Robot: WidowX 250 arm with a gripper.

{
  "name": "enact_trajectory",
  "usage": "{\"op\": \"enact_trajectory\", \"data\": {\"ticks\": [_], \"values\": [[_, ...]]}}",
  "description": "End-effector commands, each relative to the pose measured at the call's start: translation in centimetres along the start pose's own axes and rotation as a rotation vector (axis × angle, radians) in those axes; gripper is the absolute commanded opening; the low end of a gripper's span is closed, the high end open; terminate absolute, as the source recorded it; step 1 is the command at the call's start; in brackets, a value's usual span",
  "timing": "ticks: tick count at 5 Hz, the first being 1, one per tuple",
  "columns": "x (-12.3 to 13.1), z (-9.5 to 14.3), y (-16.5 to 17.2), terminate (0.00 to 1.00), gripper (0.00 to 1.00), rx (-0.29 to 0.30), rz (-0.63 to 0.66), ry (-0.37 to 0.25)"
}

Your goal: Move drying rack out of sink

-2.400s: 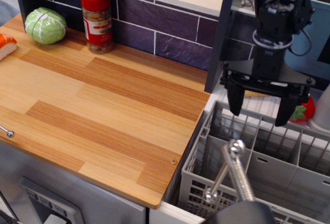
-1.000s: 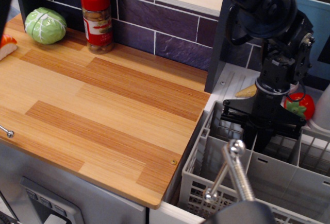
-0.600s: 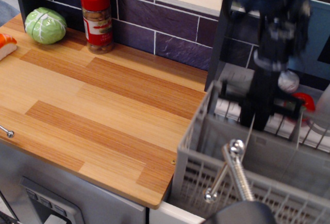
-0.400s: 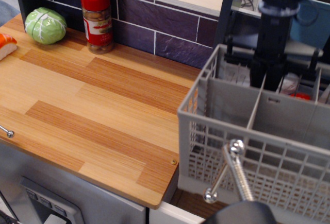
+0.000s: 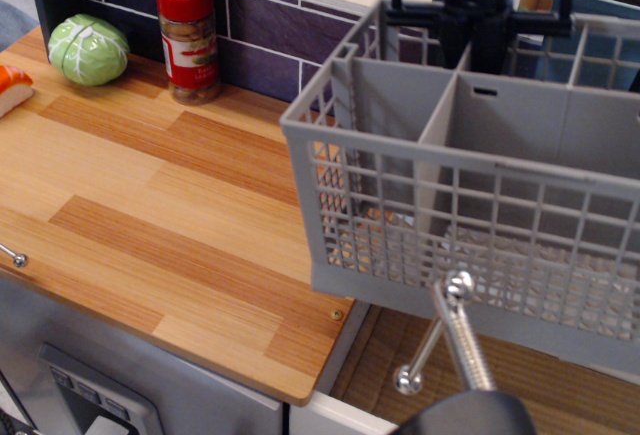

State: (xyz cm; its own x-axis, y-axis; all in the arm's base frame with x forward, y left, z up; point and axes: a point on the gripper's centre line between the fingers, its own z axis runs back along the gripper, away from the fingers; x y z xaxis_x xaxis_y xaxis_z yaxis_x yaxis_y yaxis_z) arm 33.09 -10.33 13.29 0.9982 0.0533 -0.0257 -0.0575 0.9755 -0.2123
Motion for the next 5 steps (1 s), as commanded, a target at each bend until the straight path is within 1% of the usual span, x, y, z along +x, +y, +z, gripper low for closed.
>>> {"op": "enact_trajectory", "data": {"ticks": [1,2,3,4,5], "values": [[0.8,1.9,4.5,0.00,0.00,0.058,-0.029,-0.145],[0.5,1.3,8.7,0.00,0.00,0.110,-0.062,-0.115],[1.1,2.4,12.5,0.00,0.00,0.156,-0.065,-0.123],[1.5,3.3,15.4,0.00,0.00,0.204,-0.074,-0.103],[1.6,3.8,17.4,1.00,0.00,0.215,-0.056,-0.082]]}}
